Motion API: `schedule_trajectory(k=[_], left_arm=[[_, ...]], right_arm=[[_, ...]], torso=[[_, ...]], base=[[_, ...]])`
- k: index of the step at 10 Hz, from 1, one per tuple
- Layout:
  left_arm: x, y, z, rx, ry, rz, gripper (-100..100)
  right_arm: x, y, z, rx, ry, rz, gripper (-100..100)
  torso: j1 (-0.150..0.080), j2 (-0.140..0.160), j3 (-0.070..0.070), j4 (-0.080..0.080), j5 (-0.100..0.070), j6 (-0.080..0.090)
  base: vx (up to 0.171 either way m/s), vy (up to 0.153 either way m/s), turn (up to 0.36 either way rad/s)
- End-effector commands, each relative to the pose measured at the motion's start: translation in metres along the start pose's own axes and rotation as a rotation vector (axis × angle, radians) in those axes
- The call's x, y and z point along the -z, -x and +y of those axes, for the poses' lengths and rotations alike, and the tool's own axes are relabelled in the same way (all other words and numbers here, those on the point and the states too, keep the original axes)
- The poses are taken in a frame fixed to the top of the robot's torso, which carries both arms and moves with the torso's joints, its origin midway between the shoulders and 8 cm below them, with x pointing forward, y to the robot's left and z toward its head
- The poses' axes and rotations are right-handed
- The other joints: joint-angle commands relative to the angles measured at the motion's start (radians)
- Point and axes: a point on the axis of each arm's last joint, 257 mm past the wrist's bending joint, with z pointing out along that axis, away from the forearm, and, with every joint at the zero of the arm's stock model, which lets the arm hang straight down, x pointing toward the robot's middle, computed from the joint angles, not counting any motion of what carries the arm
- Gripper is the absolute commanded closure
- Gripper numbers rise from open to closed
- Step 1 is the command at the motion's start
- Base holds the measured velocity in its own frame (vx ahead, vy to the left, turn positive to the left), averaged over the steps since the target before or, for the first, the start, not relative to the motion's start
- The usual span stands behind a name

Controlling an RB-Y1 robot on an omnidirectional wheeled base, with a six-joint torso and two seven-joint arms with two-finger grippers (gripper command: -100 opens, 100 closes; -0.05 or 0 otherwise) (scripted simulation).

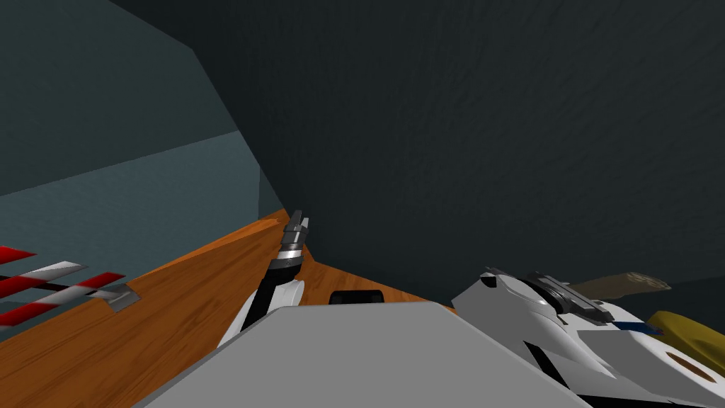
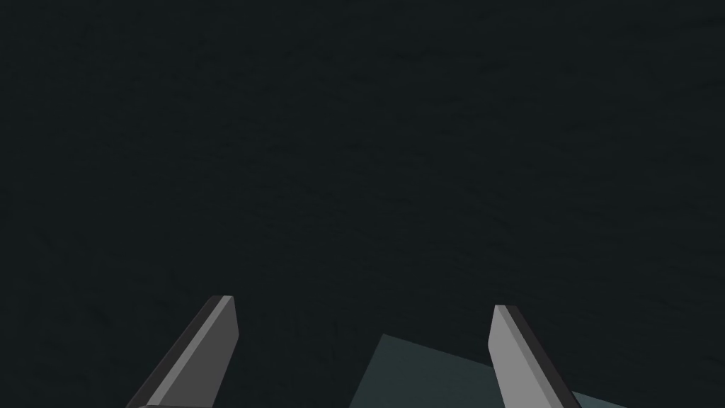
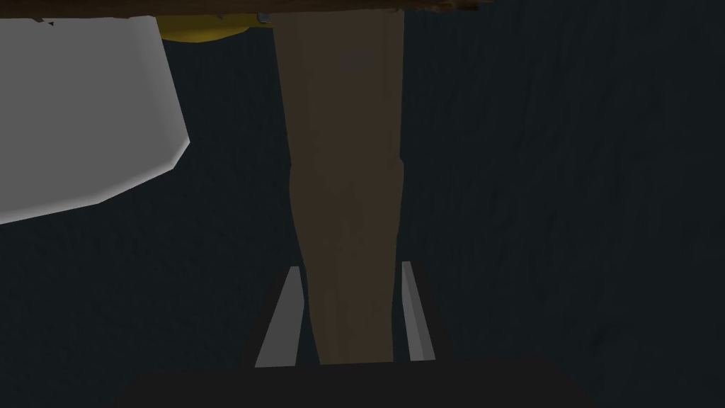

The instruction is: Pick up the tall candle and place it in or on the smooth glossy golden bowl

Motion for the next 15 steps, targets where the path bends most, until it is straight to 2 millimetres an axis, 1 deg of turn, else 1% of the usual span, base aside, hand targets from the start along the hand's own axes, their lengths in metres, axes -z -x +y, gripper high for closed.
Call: schedule_trajectory(k=[1, 2, 3, 4, 6, 8, 10, 11, 14, 15], left_arm=[[0.0, 0.0, 0.0, 0.0, 0.0, 0.0, 0], [0.0, 0.0, 0.0, 0.0, 0.0, 0.0, 0], [0.0, 0.0, 0.0, 0.0, 0.0, 0.0, 0], [0.0, 0.0, 0.0, 0.0, 0.0, 0.0, 0], [0.0, 0.0, 0.0, 0.0, 0.0, 0.0, 0], [0.0, 0.0, 0.0, 0.001, 0.0, 0.0, 0], [0.0, 0.0, 0.0, 0.0, 0.0, 0.0, 0], [0.0, 0.0, 0.0, 0.0, 0.0, 0.0, 0], [0.0, 0.0, 0.0, 0.0, 0.0, 0.0, 0], [0.0, 0.0, 0.0, 0.0, 0.0, 0.0, 0]], right_arm=[[0.0, 0.0, 0.0, 0.0, 0.0, 0.0, 100], [0.0, 0.0, 0.0, 0.0, 0.0, 0.0, 0], [-0.002, 0.009, 0.01, -0.026, 0.016, -0.009, 100], [-0.002, 0.012, 0.013, -0.034, 0.02, -0.012, 100], [-0.005, 0.019, 0.017, -0.051, 0.027, -0.018, 100], [-0.009, 0.032, 0.024, -0.078, 0.039, -0.03, 100], [-0.012, 0.04, 0.028, -0.093, 0.046, -0.039, 100], [-0.014, 0.048, 0.031, -0.106, 0.053, -0.047, 100], [-0.018, 0.059, 0.036, -0.116, 0.067, -0.059, 100], [-0.026, 0.068, 0.034, -0.098, 0.074, -0.063, 100]], torso=[[0.0, 0.0, 0.0, 0.0, 0.0, 0.0], [0.0, 0.0, 0.0, 0.0, 0.0, 0.0], [0.0, 0.0, 0.0, 0.0, 0.0, 0.0], [0.006, 0.003, 0.002, 0.001, 0.0, -0.002], [0.014, 0.01, 0.005, 0.002, 0.001, 0.0], [0.019, 0.016, 0.009, 0.003, 0.001, 0.001], [0.014, 0.016, 0.01, 0.004, 0.002, 0.002], [0.012, 0.016, 0.01, 0.004, 0.002, 0.002], [0.015, 0.014, 0.009, 0.004, 0.003, 0.002], [0.014, 0.016, 0.009, 0.004, 0.003, 0.002]], base=[[0.0, 0.0, 0.0], [0.0, 0.0, 0.0], [-0.076, 0.091, 0.067], [-0.139, 0.157, 0.061], [-0.156, 0.184, 0.006], [-0.214, 0.196, -0.006], [-0.172, 0.102, -0.014], [-0.209, 0.133, -0.009], [-0.161, 0.131, -0.022], [-0.153, 0.039, -0.106]])
